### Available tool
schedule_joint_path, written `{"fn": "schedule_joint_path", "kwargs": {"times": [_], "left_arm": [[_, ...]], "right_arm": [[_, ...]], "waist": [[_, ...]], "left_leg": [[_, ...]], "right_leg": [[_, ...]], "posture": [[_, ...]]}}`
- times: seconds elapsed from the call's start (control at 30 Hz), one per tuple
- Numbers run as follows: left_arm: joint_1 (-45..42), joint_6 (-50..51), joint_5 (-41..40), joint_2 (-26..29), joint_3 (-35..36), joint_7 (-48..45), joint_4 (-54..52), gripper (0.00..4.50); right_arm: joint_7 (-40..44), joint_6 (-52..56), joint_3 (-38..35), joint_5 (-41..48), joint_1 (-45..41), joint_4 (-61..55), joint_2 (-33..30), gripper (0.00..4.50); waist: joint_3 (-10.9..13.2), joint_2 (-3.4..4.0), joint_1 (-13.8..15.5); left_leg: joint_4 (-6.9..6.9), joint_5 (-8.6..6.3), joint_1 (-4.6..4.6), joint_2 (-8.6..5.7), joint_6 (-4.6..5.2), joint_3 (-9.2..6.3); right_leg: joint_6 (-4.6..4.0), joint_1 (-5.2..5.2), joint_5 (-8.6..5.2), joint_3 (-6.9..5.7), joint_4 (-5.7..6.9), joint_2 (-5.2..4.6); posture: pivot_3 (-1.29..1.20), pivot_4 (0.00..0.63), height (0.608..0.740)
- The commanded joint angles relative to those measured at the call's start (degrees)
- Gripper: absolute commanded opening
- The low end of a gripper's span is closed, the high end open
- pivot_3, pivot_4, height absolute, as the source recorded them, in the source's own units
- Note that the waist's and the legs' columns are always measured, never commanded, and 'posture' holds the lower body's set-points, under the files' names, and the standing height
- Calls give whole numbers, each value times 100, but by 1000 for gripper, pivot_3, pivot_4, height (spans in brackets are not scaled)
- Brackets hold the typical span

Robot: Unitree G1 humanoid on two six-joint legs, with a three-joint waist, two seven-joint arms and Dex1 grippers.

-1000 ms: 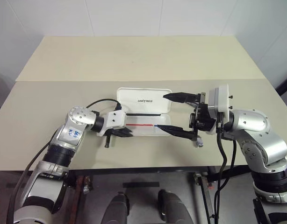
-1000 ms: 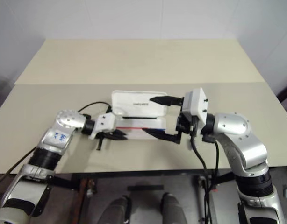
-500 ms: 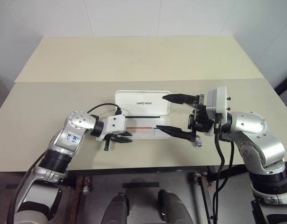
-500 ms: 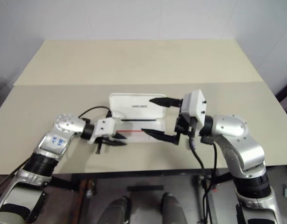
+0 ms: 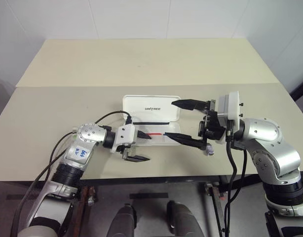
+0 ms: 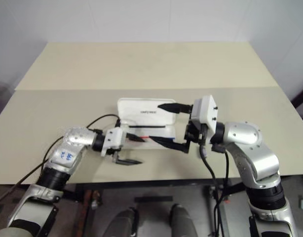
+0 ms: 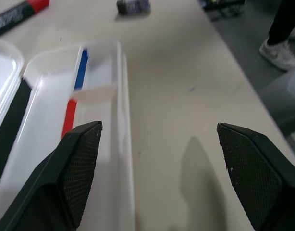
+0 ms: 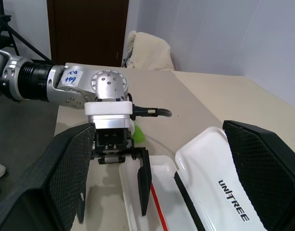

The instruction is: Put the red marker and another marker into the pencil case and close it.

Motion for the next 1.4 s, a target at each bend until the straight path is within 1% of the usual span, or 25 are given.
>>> {"fn": "schedule_joint_path", "kwargs": {"times": [0.03,0.07,0.17,0.27,0.33,0.43,0.6,0.77,0.87,1.0,1.07,1.2,1.4], "left_arm": [[48,-311,-264,-25,244,42,74,4076],[49,-384,-290,-34,266,39,100,4076],[48,-410,-746,-162,550,13,51,4076],[6,-329,-1143,-253,788,-28,-29,4076],[-7,-34,-1476,-175,950,-113,-224,4076],[10,381,-1746,21,1055,-251,-467,4076],[-28,731,-1947,394,1252,-352,-660,4076],[-324,915,-1994,790,1528,-381,-462,4076],[-612,897,-1921,1087,1688,-416,-134,4076],[-770,826,-1892,1286,1755,-489,53,4076],[-751,858,-1927,1317,1773,-497,21,4076],[-510,927,-1989,1350,1854,-405,-232,4076],[-268,999,-2023,1392,1980,-268,-493,4076]], "right_arm": [[-12,-83,-136,99,14,-110,-16,4500],[-15,-71,-162,119,13,-98,-21,4500],[-14,21,-371,216,-11,32,-133,4500],[-41,107,-709,270,-32,446,-325,4500],[-27,87,-858,48,-49,1057,-556,4500],[106,-116,-877,-247,-146,1906,-765,4500],[399,-492,-611,-841,-568,3382,-922,4500],[829,-1027,-196,-1466,-1341,4936,-806,4500],[1057,-1470,83,-1873,-1887,5965,-679,4500],[1144,-2036,369,-2415,-2535,7193,-513,4500],[1088,-2248,437,-2624,-2827,7752,-420,4500],[657,-2498,516,-3087,-3380,8850,-241,4500],[26,-2608,350,-3369,-3774,9511,-65,4500]], "waist": [[0,0,0],[0,0,0],[0,0,2],[0,0,11],[0,0,15],[0,0,3],[2,4,-73],[3,5,-160],[4,6,-179],[7,10,-188],[7,10,-187],[8,11,-189],[8,12,-189]], "left_leg": [[1,0,1,0,0,0],[1,0,1,0,0,0],[2,0,1,0,0,0],[1,0,-1,-1,0,0],[2,0,-1,-2,0,-1],[1,0,0,-5,0,2],[-4,0,6,-1,0,10],[-1,1,7,0,0,12],[-2,1,11,1,-1,16],[-8,1,10,2,-3,17],[-11,0,6,1,-4,19],[-14,-2,0,2,-8,18],[-23,-4,-2,4,-11,17]], "right_leg": [[0,0,0,0,2,0],[0,0,0,0,2,1],[0,1,0,0,1,0],[1,1,0,0,-3,-3],[1,3,1,-2,-5,-5],[2,5,1,0,-7,-7],[1,3,0,4,-2,2],[2,2,1,6,2,5],[2,2,1,9,4,9],[2,0,1,9,-1,10],[3,-2,0,10,-5,7],[3,-6,0,9,-7,6],[3,-7,0,8,-5,7]], "posture": [[0,150,740],[0,150,740],[0,150,740],[0,150,740],[0,150,740],[0,150,740],[0,150,740],[0,150,740],[0,150,740],[0,150,740],[0,150,740],[0,150,740],[0,150,740]]}}
